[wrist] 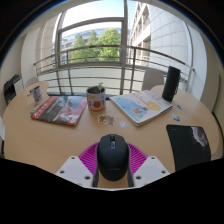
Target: Arrange mouse
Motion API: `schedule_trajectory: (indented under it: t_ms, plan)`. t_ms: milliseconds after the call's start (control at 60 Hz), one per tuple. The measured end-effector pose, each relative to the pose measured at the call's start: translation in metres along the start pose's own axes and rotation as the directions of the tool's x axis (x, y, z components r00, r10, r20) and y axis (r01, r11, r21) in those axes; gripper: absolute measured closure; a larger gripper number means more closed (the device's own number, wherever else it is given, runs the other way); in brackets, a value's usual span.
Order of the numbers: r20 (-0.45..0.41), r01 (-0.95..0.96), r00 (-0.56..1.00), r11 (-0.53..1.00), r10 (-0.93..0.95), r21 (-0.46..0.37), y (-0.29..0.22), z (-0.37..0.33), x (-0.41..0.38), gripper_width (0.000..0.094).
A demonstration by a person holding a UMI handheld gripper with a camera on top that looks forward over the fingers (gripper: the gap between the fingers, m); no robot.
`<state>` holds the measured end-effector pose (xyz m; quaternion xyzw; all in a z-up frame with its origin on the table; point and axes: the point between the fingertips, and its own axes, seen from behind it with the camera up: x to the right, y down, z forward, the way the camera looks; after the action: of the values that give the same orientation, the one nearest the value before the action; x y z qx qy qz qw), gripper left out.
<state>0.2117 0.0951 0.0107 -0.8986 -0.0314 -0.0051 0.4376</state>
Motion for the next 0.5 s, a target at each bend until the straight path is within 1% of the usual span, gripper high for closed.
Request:
schedule_trajectory:
  t_ms: [50, 117, 217, 267, 317, 350, 400, 433, 450, 500]
  plan:
    - [0.007, 0.013, 1.000, 0.999, -0.013, 0.046, -0.023, -0.023, -0.004, 0.0546]
    - [0.039, -0.012, 0.999, 0.991, 0.007, 0.134, -0.065, -0.065, -0.005, 0.0547]
    - [0.059, -0.049, 0.998, 0.961, 0.034, 0.272, -0.132, -0.127, 0.016, 0.0547]
    - [0.050, -0.055, 0.998, 0.943, 0.041, 0.329, -0.156, -0.151, 0.040, 0.0548]
    - [0.027, -0.061, 0.998, 0.928, 0.055, 0.368, -0.171, -0.165, 0.072, 0.0548]
    - [0.014, -0.070, 0.997, 0.923, 0.070, 0.378, -0.180, -0.168, 0.097, 0.0549]
    - [-0.013, -0.079, 0.996, 0.925, 0.090, 0.372, -0.177, -0.162, 0.138, 0.0549]
    - [-0.041, -0.075, 0.995, 0.931, 0.096, 0.357, -0.169, -0.152, 0.166, 0.0550]
    - [-0.056, -0.071, 0.994, 0.934, 0.096, 0.350, -0.154, -0.146, 0.182, 0.0549]
    - [-0.093, -0.060, 0.991, 0.952, 0.092, 0.301, -0.144, -0.126, 0.220, 0.0549]
